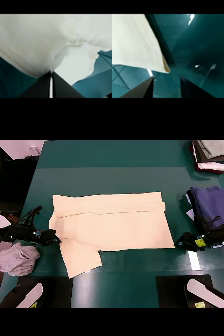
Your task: Fold the shirts.
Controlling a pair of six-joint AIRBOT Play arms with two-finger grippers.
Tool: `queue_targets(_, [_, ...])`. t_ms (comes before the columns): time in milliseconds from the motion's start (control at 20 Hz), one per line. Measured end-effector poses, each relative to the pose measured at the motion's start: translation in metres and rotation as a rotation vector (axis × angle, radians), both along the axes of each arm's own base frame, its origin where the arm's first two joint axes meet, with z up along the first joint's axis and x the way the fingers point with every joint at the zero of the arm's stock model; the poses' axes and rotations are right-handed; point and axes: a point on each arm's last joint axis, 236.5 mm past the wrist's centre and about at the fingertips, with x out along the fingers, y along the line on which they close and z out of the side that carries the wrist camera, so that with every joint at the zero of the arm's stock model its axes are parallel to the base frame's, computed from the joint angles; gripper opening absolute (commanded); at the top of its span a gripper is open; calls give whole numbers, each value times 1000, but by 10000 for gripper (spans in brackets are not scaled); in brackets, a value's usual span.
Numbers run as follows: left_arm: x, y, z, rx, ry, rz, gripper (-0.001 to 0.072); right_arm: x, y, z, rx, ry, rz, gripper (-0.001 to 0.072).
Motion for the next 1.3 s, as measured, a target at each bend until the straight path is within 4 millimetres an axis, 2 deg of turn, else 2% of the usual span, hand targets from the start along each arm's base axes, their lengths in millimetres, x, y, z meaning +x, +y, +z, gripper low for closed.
queue_targets(100, [0,0,1,0,-2,-3,25,0,5,-5,-5,-6,16,365])
queue_targets(150, [0,0,1,-1,-3,-4,24,1,8,-5,-3,-10,21,318])
queue_targets(300, [0,0,1,-1,-4,-10,24,4,13,-8,-9,-25,36,302])
queue_targets(350, [0,-1,1,-2,-5,-11,25,5,13,-9,-11,-29,36,237])
queue_targets(400, [0,-1,1,-2,-4,-13,24,6,13,-10,-18,-35,37,89])
queue_targets(500, [-1,-1,1,-4,-4,-17,25,10,11,-12,-34,-48,33,14])
queue_targets(700, [-3,-2,2,-7,1,-24,23,10,11,-12,-37,-54,39,12])
queue_targets(800, [-8,-4,4,-15,17,-43,22,7,9,-5,-32,-54,40,11])
queue_targets(950, [-23,-9,18,-30,32,-90,23,-2,0,20,-49,-70,49,11])
queue_targets(1100, [-35,-13,36,-32,3,-112,24,-10,-23,50,-144,-106,47,11])
queue_targets(1200, [-33,-15,50,-34,-40,-111,24,-4,-32,70,-191,-159,32,11])
queue_targets(1300, [-21,-17,67,-36,-107,-99,23,9,-34,89,-214,-218,31,11])
